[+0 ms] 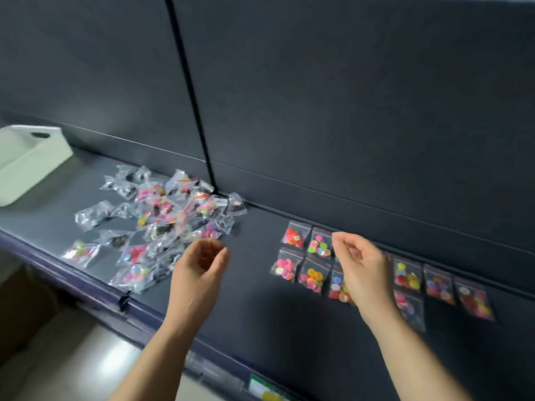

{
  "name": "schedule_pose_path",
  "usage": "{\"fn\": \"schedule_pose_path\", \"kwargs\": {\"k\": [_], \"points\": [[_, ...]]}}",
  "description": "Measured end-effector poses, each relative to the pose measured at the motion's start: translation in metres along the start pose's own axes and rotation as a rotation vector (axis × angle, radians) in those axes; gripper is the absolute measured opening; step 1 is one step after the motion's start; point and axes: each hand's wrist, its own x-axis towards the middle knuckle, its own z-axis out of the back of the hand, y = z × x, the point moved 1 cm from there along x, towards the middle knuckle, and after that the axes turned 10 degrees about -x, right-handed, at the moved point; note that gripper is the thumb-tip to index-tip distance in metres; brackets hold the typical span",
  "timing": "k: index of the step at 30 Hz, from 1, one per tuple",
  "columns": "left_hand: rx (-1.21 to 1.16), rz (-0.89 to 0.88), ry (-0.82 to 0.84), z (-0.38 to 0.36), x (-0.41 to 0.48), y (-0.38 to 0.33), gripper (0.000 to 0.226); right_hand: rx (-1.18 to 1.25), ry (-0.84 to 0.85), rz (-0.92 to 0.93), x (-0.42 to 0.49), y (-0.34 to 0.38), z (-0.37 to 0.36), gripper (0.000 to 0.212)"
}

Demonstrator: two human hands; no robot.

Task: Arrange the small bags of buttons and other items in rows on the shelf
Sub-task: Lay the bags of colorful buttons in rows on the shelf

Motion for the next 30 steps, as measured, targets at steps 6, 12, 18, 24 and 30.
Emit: {"fn": "schedule_pose_path", "kwargs": {"k": [6, 12, 18, 24, 30], "points": [[-0.023, 0.042, -0.179, 0.119, 0.025, 0.017, 0.002, 0.086, 0.178, 0.017, -0.015, 0.059, -0.119, 0.012], [0.040, 0.030, -0.227, 0.234, 0.076, 0.035, 0.003, 0.062, 0.244, 0.042, -0.039, 0.114, -0.237, 0.015], [0.153, 0.057, -0.113, 0.307, 0.141, 0.052, 0.004, -0.041, 0.199, 0.040, -0.046, 0.154, -0.308, 0.008], [0.204, 0.063, 0.039, 0.308, 0.208, 0.061, 0.007, -0.294, 0.184, 0.084, -0.011, 0.170, -0.351, 0.015], [0.210, 0.045, 0.096, 0.287, 0.265, 0.069, 0.010, -0.556, 0.245, 0.117, 0.056, 0.177, -0.393, 0.042]]}}
